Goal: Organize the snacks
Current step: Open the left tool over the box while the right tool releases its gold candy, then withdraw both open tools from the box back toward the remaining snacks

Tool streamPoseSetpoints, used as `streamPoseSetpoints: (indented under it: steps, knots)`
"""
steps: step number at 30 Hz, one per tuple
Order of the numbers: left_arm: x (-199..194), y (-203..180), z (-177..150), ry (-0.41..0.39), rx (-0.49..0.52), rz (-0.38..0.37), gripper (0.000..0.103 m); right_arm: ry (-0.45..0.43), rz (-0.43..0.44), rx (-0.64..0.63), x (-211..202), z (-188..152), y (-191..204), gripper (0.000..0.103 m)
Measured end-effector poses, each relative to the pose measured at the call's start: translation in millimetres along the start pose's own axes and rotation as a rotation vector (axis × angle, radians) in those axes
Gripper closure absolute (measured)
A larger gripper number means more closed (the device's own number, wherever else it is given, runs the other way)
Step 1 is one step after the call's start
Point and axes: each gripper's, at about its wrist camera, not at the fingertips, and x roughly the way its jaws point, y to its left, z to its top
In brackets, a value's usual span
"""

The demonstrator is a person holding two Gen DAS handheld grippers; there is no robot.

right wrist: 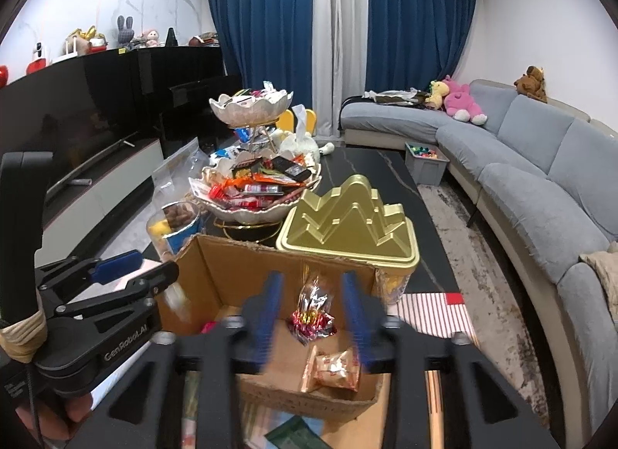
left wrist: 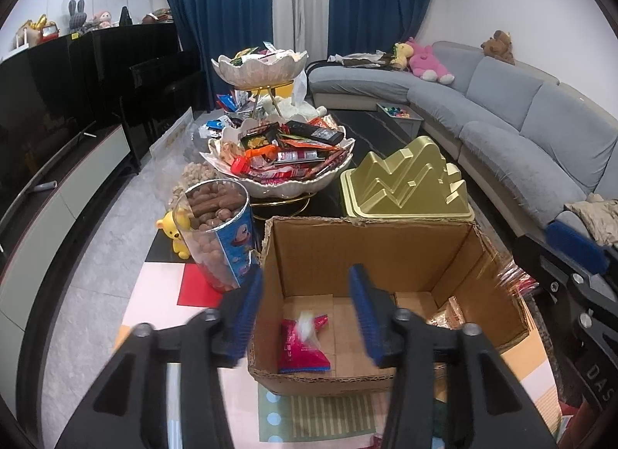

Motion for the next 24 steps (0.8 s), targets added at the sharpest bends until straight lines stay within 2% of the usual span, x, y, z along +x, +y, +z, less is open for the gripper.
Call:
streamPoseSetpoints:
  steps: [2, 11, 24]
  knots:
    - [-1, -1, 0, -0.003, 0.004, 0.003, 0.048, -0.009, -0.01, 0.002, -2, 1, -2, 0.042]
    - [-13, -1, 1, -0.027, 0.012, 0.029, 0.026, -0.012, -0.033, 0.021, -10, 3, -11, 0.035]
    - [-43, 4, 2, -0.052, 0.005, 0.041, 0.024, -0.04, -0.037, 0.024, -35, 7, -7, 0.035]
